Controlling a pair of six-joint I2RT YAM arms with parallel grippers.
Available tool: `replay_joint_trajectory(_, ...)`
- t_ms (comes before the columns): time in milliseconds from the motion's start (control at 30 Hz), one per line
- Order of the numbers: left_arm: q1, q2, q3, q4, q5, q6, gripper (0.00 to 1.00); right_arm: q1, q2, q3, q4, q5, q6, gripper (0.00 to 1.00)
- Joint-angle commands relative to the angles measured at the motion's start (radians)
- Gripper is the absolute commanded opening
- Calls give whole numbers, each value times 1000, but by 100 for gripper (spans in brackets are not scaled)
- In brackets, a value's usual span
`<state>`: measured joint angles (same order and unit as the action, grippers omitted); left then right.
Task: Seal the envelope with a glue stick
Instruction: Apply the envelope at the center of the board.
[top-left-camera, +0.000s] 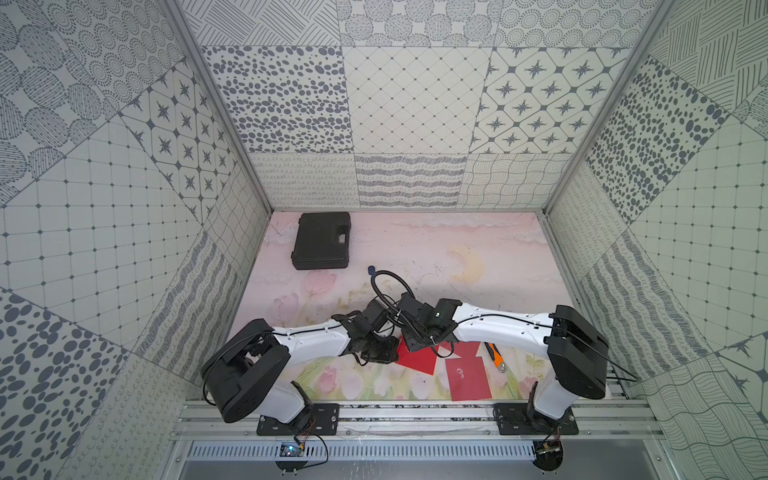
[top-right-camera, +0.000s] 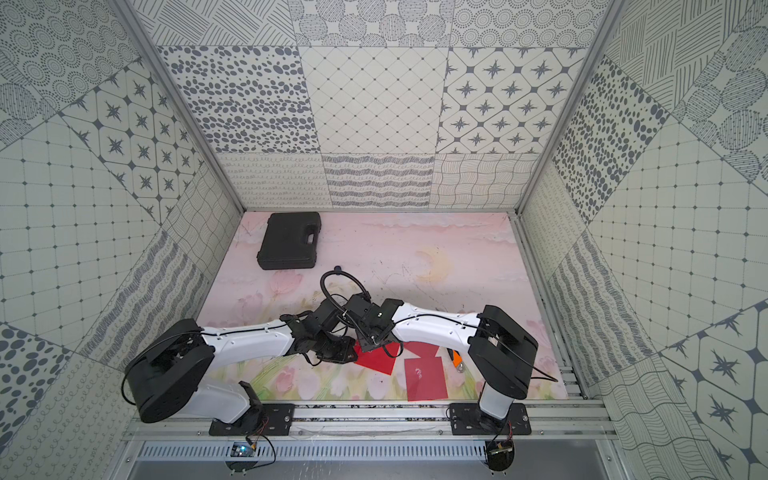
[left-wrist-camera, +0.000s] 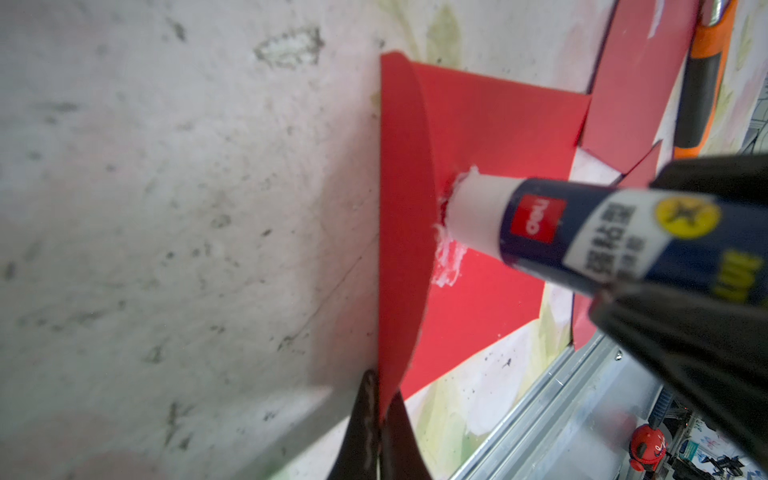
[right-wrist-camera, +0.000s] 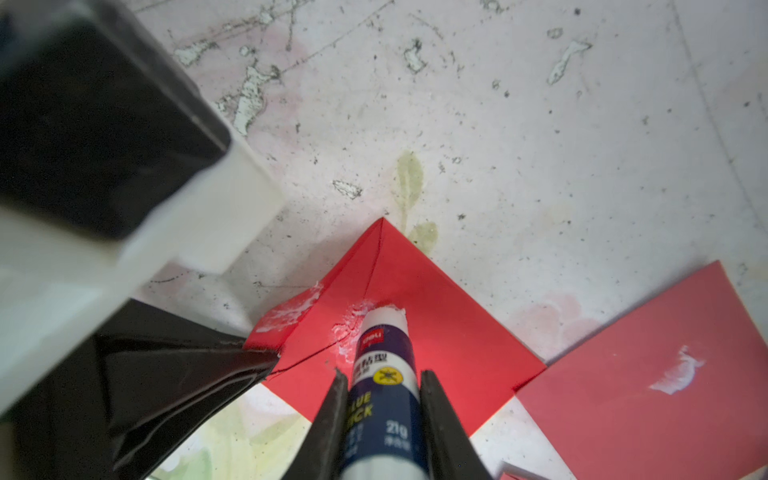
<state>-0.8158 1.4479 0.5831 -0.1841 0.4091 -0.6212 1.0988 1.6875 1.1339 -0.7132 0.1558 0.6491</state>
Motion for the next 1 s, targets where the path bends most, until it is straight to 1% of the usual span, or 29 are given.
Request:
replay_joint_trajectory(0, 1, 9, 10, -2, 1, -14, 0, 26, 0, -33, -4, -46, 25, 0)
replay_joint_trajectory(300, 4, 20, 12, -1, 2, -17, 0, 46, -25, -59, 22, -88, 22, 0)
replay_joint_trajectory(467, 6, 26, 17, -4, 4, -18, 0, 46, -27, -58, 24, -74, 11, 0)
replay_joint_trajectory(600, 7, 29, 19, -3, 8, -18, 0, 43, -1, -42, 20, -32, -7, 0)
replay_joint_trajectory(833, 7, 31, 20, -4, 13, -21, 0, 28, 34, 7, -27, 142, 11, 0)
replay_joint_trajectory(967, 7, 30, 20, -6, 14, -23, 0, 17, 35, 7, -20, 188, 5, 0)
